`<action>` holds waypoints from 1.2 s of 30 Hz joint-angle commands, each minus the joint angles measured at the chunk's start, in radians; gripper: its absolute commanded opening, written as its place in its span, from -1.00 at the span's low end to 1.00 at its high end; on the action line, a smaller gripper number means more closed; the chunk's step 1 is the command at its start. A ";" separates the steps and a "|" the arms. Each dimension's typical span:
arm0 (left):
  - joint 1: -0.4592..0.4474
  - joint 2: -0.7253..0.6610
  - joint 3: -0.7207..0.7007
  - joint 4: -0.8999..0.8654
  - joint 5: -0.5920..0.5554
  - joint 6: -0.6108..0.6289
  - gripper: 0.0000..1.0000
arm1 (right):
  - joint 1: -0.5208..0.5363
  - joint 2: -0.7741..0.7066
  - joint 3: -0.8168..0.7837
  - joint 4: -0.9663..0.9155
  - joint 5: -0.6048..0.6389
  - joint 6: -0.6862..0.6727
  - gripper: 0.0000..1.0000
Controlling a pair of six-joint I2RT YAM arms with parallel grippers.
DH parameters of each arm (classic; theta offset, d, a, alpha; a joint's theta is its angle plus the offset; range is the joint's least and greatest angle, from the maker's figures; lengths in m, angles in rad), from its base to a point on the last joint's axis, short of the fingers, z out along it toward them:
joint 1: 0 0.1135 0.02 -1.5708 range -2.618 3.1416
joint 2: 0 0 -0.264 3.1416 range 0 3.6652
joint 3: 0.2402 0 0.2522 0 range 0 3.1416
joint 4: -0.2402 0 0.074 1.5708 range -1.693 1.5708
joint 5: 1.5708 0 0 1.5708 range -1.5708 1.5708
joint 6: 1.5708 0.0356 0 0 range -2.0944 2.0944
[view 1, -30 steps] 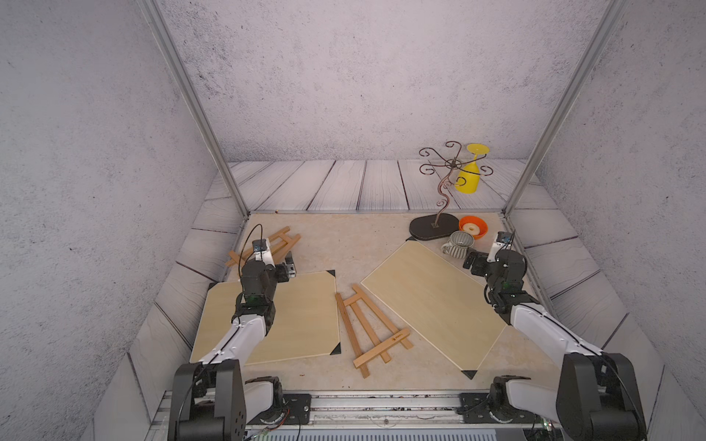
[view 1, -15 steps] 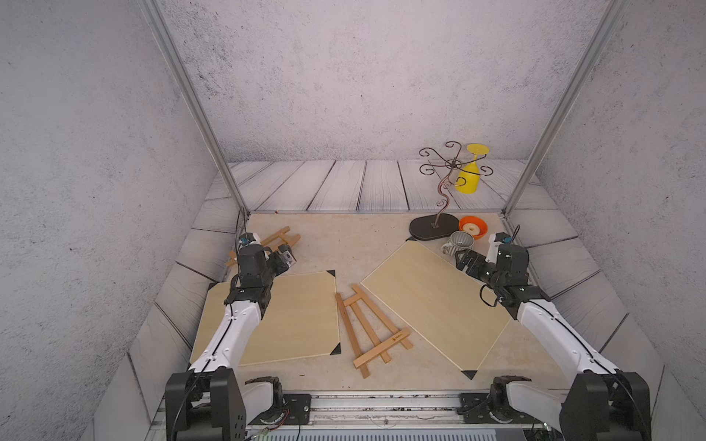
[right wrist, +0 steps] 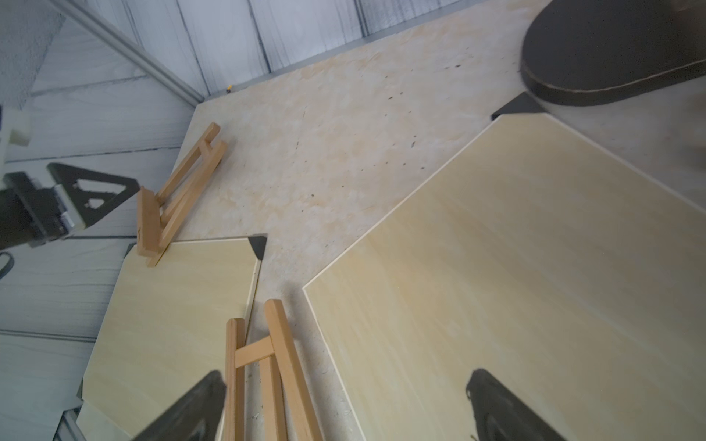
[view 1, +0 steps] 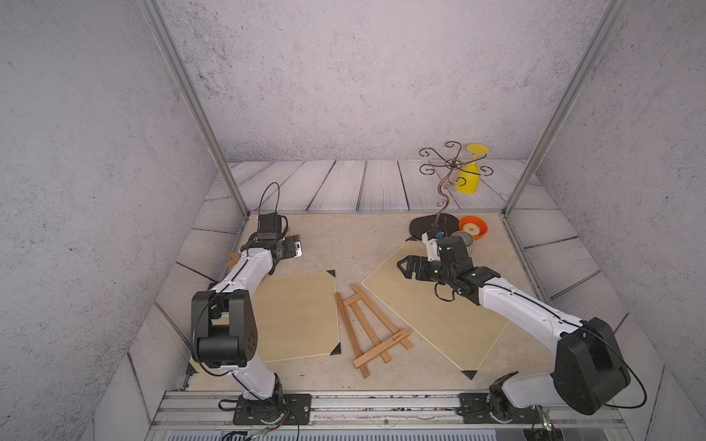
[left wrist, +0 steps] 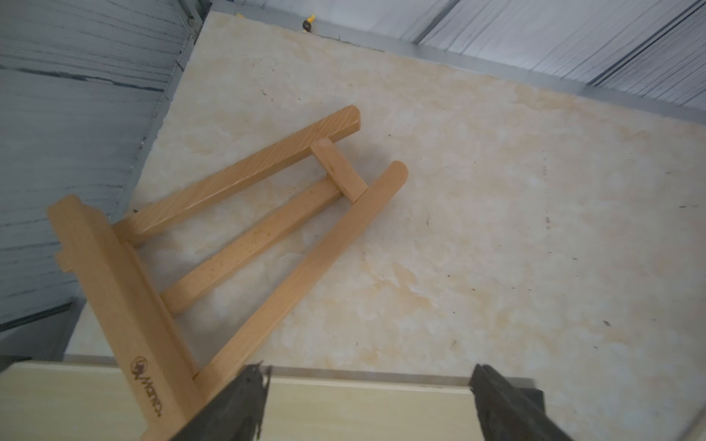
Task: Assemble the easel
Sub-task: Pick up the easel at the center of the board.
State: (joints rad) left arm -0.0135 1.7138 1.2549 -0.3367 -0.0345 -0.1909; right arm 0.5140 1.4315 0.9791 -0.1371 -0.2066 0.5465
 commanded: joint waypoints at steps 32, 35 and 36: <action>0.047 0.556 0.541 -0.392 -0.031 0.160 0.16 | 0.068 0.185 0.141 -0.009 0.004 -0.043 0.98; 0.046 0.564 0.554 -0.400 -0.005 0.171 0.04 | 0.069 0.184 0.141 -0.014 0.012 -0.045 0.98; 0.047 0.568 0.561 -0.406 0.001 0.173 0.01 | 0.068 0.183 0.141 -0.016 0.014 -0.045 0.98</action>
State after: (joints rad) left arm 0.0307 2.2604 1.7901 -0.6998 -0.0700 -0.0257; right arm 0.5777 1.5913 1.1004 -0.1287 -0.2165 0.5194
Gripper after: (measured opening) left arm 0.514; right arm 0.988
